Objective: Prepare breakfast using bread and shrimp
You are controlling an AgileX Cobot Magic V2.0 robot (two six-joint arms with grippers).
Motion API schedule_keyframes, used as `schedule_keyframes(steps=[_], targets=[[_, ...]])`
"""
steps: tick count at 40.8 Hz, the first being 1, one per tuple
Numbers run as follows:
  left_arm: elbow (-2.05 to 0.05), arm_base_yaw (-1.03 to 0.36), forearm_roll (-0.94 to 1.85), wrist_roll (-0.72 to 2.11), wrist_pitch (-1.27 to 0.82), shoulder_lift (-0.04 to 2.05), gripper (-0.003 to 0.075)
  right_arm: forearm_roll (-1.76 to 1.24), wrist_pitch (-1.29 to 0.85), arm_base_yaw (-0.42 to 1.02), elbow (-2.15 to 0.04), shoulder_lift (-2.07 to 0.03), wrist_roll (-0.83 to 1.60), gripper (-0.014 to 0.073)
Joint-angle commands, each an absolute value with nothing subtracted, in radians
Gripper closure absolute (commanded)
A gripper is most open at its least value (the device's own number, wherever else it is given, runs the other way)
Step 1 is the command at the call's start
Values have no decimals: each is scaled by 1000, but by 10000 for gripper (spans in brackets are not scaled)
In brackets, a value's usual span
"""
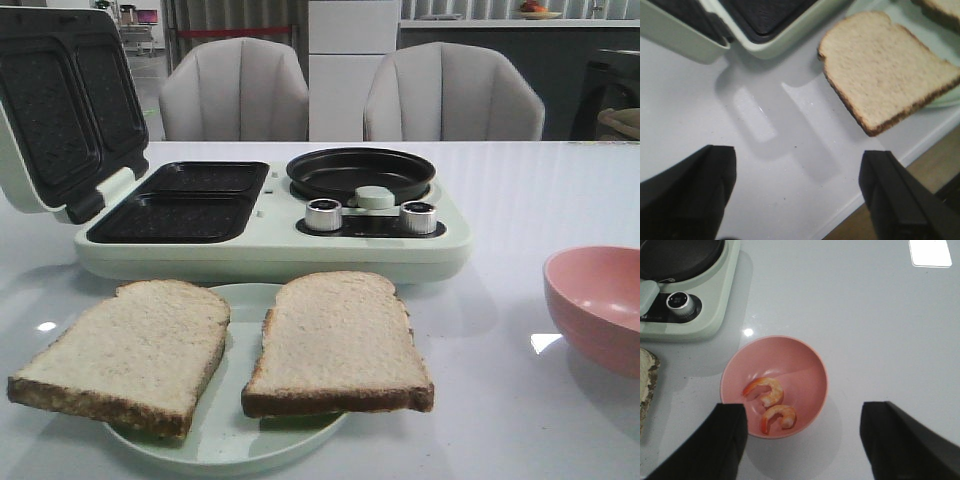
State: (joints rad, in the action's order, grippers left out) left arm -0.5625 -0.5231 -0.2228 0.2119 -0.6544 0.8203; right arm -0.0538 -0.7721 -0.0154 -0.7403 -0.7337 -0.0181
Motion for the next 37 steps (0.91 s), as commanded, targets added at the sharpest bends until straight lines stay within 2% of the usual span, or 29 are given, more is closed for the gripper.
schedule_keyframes(steps=[1,11,21,37], targets=[[-533,-616,-348,189,-530,845,180,-54,-698,-24,-773,-736,-15,15],[-483,-815,-801,-168,-544,957,193,-54,-698,-24,-773,-736,-15,15],[-482,-988,-1062,-357,-609,1130,193,-54,-698,-24,-773,-736,-15,15],[-489,-1014,-1348,-552,-611,1426,193,-54,-698,-24,-773,-736,-15,15]])
